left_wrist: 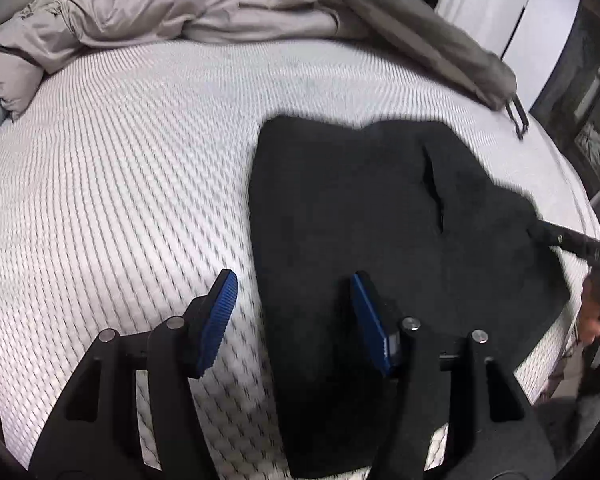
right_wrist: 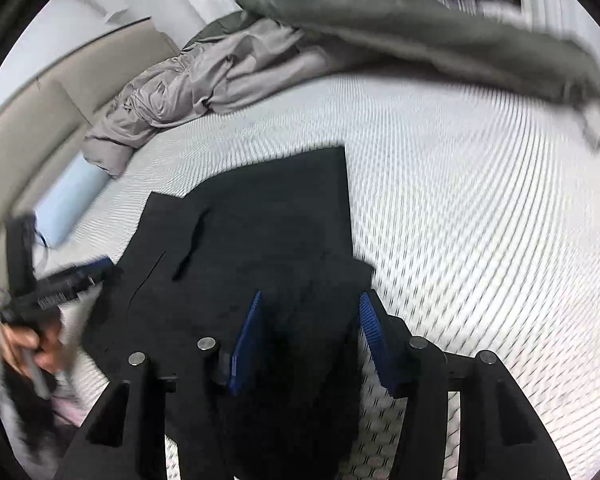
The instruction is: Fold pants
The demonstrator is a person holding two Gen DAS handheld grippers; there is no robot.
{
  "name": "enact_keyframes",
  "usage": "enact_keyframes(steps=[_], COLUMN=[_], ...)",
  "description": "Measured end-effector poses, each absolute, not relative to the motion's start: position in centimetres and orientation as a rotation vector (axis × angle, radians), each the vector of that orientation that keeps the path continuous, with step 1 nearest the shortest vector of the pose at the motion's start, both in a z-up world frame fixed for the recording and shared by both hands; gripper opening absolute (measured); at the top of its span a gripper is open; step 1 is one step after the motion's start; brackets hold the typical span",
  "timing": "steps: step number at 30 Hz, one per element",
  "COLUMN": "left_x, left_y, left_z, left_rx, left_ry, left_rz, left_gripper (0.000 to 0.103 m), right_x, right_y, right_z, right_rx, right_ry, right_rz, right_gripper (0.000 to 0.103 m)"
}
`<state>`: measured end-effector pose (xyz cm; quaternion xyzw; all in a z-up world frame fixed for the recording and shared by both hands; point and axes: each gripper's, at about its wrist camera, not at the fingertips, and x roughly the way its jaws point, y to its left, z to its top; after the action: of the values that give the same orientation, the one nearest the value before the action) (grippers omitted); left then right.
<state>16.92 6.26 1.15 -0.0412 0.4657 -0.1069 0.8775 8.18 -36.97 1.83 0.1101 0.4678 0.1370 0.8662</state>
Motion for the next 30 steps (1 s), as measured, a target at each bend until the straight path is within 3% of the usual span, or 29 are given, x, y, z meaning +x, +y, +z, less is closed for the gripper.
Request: enact_keyframes(steps=[1, 4, 6, 9, 16, 19, 20, 22, 24, 27, 30], left_x=[16.5, 16.2, 16.4, 17.4, 18.8, 17.3, 16.3, 15.2, 13.3, 11.3, 9.1], left_y=[6.2, 5.8, 5.5, 5.5, 5.7, 5.6, 5.6, 5.8, 5.8, 6.0, 5.9], left_z=[0.9, 0.6, 0.8, 1.0, 1.1, 1.7, 2.1, 2.7, 3.6, 5.3, 6.8], left_rx=[-0.097, -0.091, -0.066, -0.06, -0.071, -0.043, -0.033, -0.02, -0.004, 0.004, -0.003], left_ry=[0.976, 0.966, 0.959, 0.949, 0.932, 0.918, 0.903, 0.872, 0.835, 0.77, 0.696], left_rz=[-0.234, -0.257, -0.248, -0.226, -0.193, -0.171, -0.163, -0.142, -0.12, -0.104, -0.079], left_gripper=[0.056, 0.042, 0.041, 0.039, 0.039, 0.039, 0.041, 0.057, 0.068, 0.083, 0.095], right_x=[8.4, 10.0, 10.5, 11.3, 16.9, 17.3, 17.1, 17.0, 16.7, 16.5, 16.7], right_y=[-37.3, -38.5, -39.8, -40.1, -37.0, -37.1, -37.2, -37.3, -37.7, -37.8, -38.1], right_z=[1.3, -0.6, -1.1, -1.1, -1.4, -0.3, 0.3, 1.6, 2.5, 4.1, 5.6], right_rx=[0.264, 0.398, 0.463, 0.477, 0.402, 0.357, 0.339, 0.282, 0.227, 0.157, 0.123], right_ry=[1.007, 1.053, 1.045, 1.034, 0.984, 0.97, 0.957, 0.923, 0.893, 0.824, 0.756], right_rz=[0.305, 0.366, 0.398, 0.41, 0.313, 0.291, 0.287, 0.29, 0.293, 0.3, 0.329], right_gripper=[0.053, 0.052, 0.042, 0.037, 0.037, 0.044, 0.045, 0.051, 0.072, 0.09, 0.1])
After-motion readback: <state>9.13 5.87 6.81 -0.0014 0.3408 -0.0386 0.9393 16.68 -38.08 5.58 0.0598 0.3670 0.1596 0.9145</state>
